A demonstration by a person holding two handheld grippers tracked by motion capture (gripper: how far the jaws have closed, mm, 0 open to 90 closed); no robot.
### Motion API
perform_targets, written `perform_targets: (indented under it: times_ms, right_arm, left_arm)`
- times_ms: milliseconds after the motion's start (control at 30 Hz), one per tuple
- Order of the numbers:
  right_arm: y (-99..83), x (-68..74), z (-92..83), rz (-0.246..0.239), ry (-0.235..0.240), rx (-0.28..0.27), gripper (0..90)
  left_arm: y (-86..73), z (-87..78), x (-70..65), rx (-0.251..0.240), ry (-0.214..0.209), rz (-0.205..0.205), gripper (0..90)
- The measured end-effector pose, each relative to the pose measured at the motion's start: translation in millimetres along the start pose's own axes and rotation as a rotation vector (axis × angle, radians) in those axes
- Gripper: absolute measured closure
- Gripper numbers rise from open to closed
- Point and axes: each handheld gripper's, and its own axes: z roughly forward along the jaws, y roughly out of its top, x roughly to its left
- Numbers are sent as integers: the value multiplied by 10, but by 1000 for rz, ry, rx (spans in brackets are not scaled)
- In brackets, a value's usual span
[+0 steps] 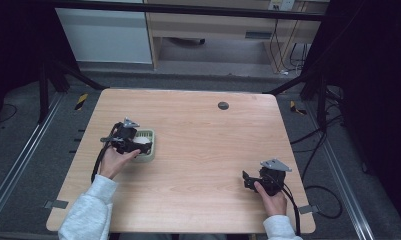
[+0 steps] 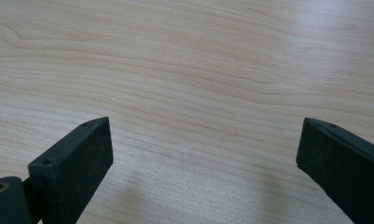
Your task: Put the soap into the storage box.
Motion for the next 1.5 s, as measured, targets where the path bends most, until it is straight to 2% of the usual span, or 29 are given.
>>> perform_targets:
  times_ms: [100, 333, 533, 567, 633, 800, 867, 900, 1167, 1500]
  right_arm:
    - [0, 0, -6, 0, 2, -1, 41]
    - [2, 2, -13, 6, 2, -2, 40]
    - [2, 4, -16, 2, 0, -2, 40]
    - [0, 4, -17, 1, 3, -1, 40]
    - [0, 4, -22, 0, 6, -3, 40]
    - [-5, -3, -29, 2, 11, -5, 40]
    - [-6, -7, -32, -2, 12, -7, 40]
    - [-7, -7, -34, -2, 11, -7, 40]
    - [-11, -8, -39, 6, 9, -5, 40]
    - [-13, -12, -44, 9, 14, -4, 40]
  left_arm:
    - [-2, -91, -53, -44, -5, -4, 178]
    - [-49, -211, -131, -90, 10, 6, 177]
    - [-157, -322, -182, -136, 24, 7, 171]
    - [-211, -358, -180, -150, 34, 4, 171]
    - [-254, -381, -173, -158, 28, -10, 171]
    - [-368, -441, -157, -154, 40, -16, 174]
    - [-428, -480, -141, -160, 47, -28, 176]
    - [-489, -515, -129, -173, 45, -52, 178]
    - [-709, -628, -122, -200, 66, -67, 216]
    - [-983, -626, -127, -165, 104, -63, 218]
